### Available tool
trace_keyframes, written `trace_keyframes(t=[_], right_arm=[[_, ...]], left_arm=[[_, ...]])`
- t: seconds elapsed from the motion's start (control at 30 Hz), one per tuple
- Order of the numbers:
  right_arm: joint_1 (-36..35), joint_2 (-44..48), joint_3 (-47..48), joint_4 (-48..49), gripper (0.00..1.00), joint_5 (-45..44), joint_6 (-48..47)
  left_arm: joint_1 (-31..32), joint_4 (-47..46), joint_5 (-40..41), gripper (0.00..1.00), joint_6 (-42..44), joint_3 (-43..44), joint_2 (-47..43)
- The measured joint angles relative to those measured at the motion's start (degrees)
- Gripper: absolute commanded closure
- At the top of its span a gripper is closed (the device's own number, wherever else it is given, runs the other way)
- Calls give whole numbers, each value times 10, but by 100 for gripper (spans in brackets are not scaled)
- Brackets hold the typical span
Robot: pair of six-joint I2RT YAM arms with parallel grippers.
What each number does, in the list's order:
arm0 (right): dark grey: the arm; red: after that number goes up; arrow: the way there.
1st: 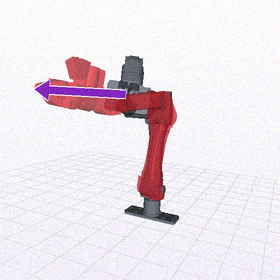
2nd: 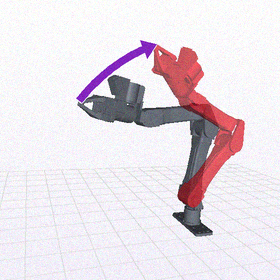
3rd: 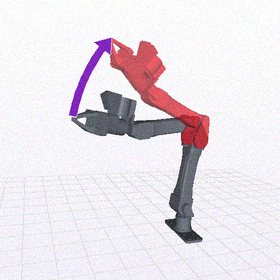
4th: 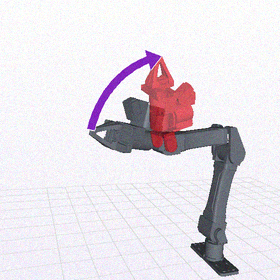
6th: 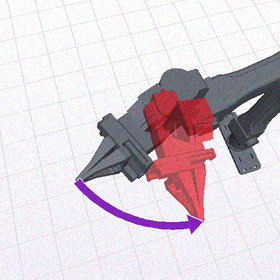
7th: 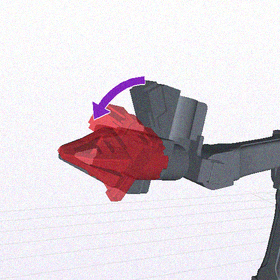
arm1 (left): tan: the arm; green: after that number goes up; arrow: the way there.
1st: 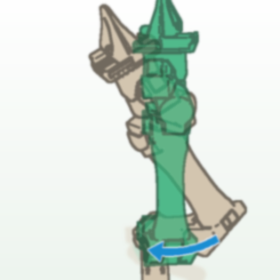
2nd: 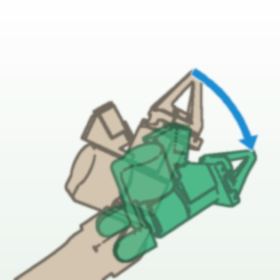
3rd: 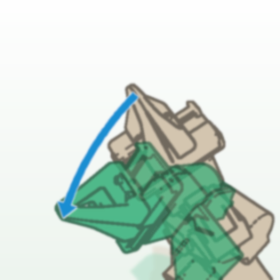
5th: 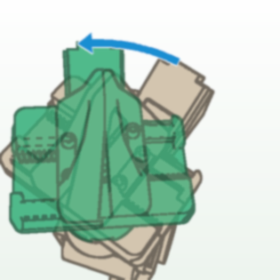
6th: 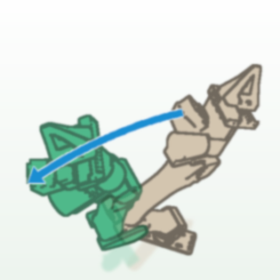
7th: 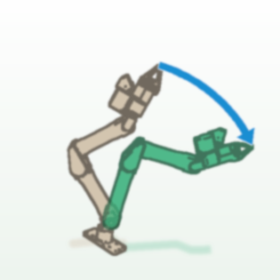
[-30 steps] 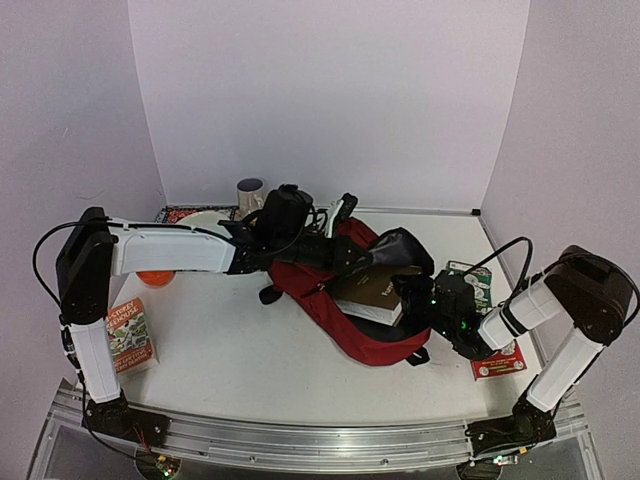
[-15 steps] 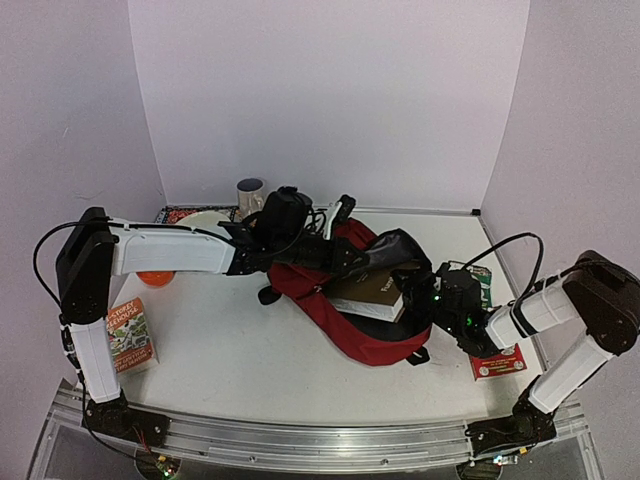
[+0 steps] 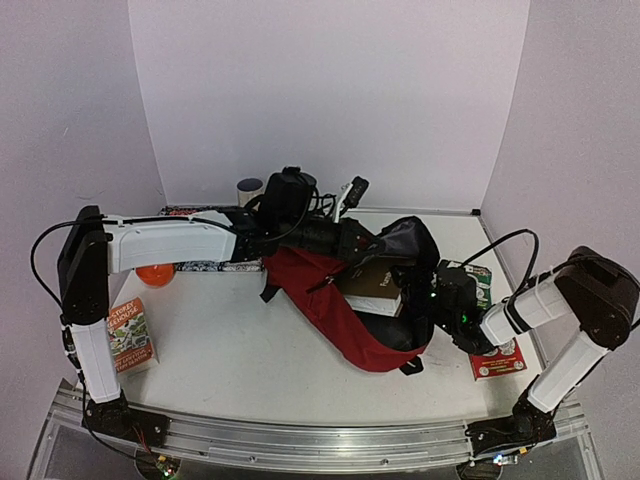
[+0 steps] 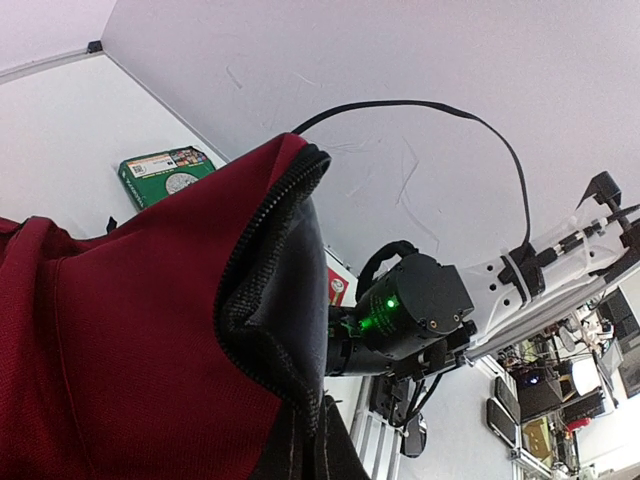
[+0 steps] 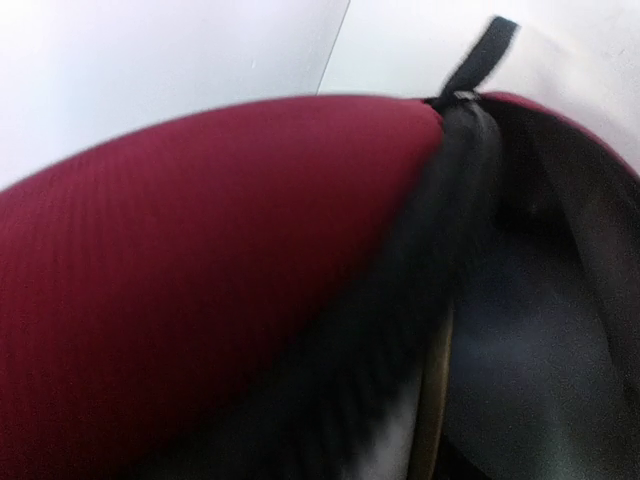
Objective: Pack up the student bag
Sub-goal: Place the student bag in the largest pocket of the bag.
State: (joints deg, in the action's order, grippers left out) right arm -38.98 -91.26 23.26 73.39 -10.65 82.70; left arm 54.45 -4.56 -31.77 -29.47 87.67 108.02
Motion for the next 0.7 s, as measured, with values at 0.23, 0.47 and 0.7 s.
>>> trace_keyframes(t=[0.23,0.47,0.7], right_arm=[[0,-36,12,8,49,-23,-11],[0,-86,10,24,42,-21,0],[1,-113,4,26,30,65,18]], left_arm=[[4,-14,5,100,5,-71,-7],[7,-25,26,100,10,-147,-19],[-4,-28,55,100,9,-181,-66]])
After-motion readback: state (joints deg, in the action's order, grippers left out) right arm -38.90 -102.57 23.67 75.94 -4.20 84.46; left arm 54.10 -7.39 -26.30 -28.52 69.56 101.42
